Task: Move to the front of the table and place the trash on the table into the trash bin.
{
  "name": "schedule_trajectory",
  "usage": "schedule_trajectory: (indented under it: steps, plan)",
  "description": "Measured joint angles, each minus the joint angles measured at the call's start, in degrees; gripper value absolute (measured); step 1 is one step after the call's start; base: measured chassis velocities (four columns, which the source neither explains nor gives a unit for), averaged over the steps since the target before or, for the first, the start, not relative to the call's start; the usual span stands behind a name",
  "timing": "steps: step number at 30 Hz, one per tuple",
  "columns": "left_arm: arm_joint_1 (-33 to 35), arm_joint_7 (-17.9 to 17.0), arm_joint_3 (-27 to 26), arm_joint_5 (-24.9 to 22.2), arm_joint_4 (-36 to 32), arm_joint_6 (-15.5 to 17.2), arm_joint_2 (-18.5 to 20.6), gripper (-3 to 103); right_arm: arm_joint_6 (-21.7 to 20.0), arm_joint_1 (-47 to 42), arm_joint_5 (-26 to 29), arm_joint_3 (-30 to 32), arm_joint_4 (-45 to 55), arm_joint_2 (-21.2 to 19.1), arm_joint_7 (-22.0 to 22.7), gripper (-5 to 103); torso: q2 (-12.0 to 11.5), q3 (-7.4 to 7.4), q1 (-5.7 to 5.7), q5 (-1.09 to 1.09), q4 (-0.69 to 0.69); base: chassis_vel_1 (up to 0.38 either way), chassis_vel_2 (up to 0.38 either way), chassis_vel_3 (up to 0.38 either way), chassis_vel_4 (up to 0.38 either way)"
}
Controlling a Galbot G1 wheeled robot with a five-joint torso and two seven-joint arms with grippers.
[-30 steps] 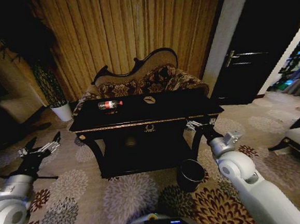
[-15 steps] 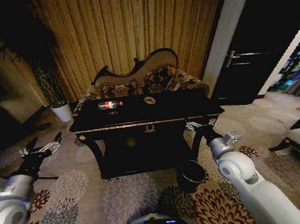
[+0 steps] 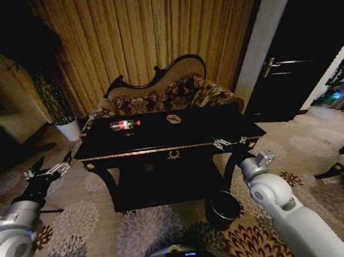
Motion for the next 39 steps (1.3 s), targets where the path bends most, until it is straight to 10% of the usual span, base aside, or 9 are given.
schedule_trajectory:
  steps: [39]
  plan:
    - [0.4,0.1,0.0,0.0,-1.0,-0.1,-1.3,100,0.0,0.5,1.5,-1.7,-1.0,-1.8,0.2,100,0.0,0.0,0.0,0.0,0.0,-0.083,0.079,0.084,-0.082]
